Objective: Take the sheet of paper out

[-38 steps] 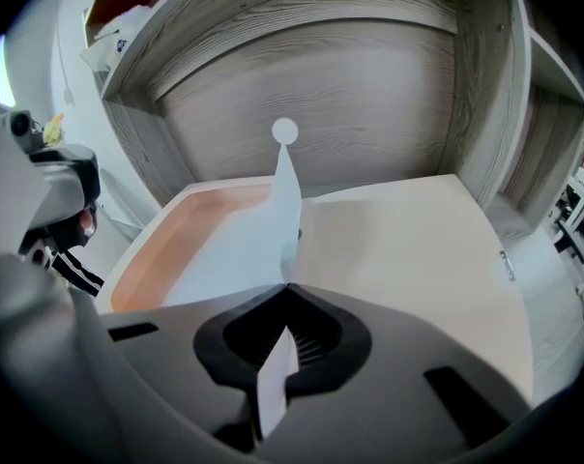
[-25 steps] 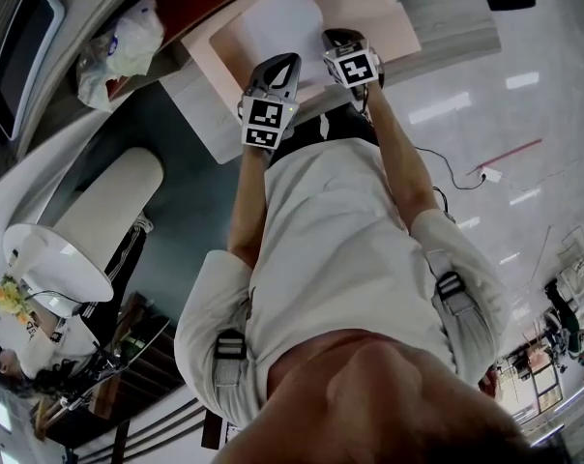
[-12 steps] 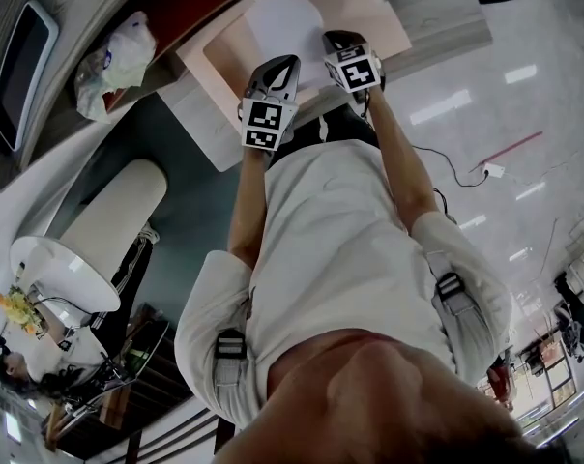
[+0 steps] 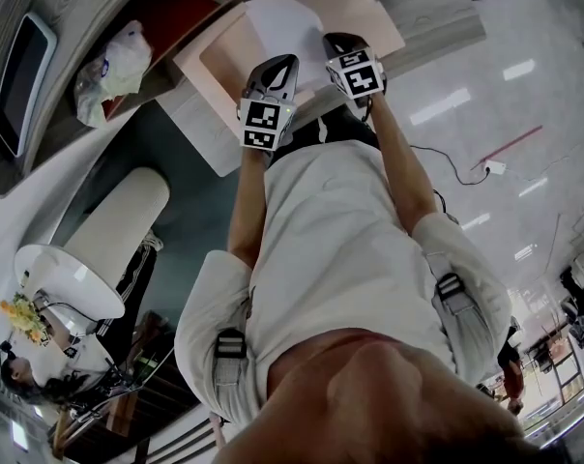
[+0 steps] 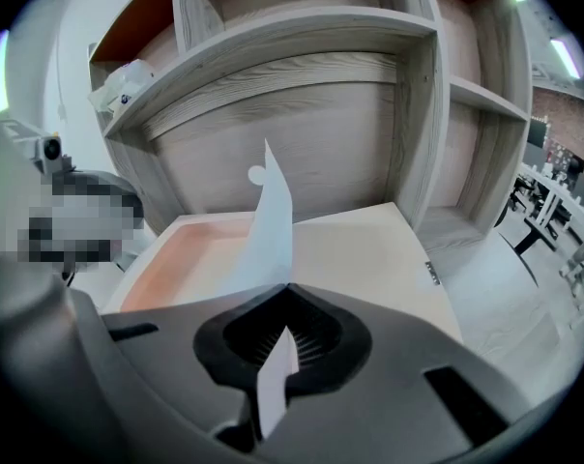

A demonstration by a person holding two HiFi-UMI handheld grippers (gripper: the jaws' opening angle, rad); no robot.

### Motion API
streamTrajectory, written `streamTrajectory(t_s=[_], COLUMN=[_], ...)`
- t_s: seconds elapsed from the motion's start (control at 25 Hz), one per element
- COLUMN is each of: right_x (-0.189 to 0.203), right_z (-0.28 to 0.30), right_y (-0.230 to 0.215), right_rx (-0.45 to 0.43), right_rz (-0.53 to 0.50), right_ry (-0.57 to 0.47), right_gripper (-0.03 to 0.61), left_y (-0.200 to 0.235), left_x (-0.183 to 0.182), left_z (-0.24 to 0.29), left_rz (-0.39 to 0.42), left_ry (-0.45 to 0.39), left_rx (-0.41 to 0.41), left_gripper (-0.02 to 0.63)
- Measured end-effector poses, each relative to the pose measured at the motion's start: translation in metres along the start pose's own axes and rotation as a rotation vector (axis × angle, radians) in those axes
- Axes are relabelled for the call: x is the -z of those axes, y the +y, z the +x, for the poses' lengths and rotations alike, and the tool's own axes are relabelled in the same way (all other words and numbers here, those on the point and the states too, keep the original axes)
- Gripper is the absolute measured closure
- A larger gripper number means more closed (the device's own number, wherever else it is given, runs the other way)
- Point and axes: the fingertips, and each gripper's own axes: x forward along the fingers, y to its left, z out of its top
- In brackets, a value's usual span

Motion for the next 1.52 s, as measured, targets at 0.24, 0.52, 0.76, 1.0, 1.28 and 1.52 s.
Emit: streamTrajectory(t_s=[0.24,0.52,0.76,1.0,1.28,1.52], right_x=[-0.005,-0.021,-0.03,-0.037,-0.049,-0.057], right_z=[-0.012,-0.033,-0.048,-0.07,-0.094,-0.108], right_y=[-0.003,-0.004,-0.004,0.001,0.013,0.027], right_rx=[0.008,0.005,0.008,0.0,-0.032,-0.061], right_rz=[-0.011,-0.027,-0.043,-0.067,-0.1,-0.125], right_ry=[-0.027,-0.066,-0.1,-0.135,-0.183,-0.217], right_gripper=[0.558,0.558,0.558,0.558,0.558,0.558], left_y=[-0.002,-0.005,-0.006,-0.01,-0.012,-0.012], left_x=[-0.008,-0.022,-0.03,-0.04,-0.054,-0.067], left_z=[-0.001,-0.002,-0.005,-0.012,-0.024,-0.039], left_rz=[0.008,0.017,0.023,0.035,0.037,0.042], left_ry=[-0.017,-0.034,-0.055,-0.074,-0.109,-0.144], left_rx=[0.004,0.006,0.001,-0.011,-0.044,-0.076], left_gripper=[0.592,0.591,0.591,0.592,0.591,0.592])
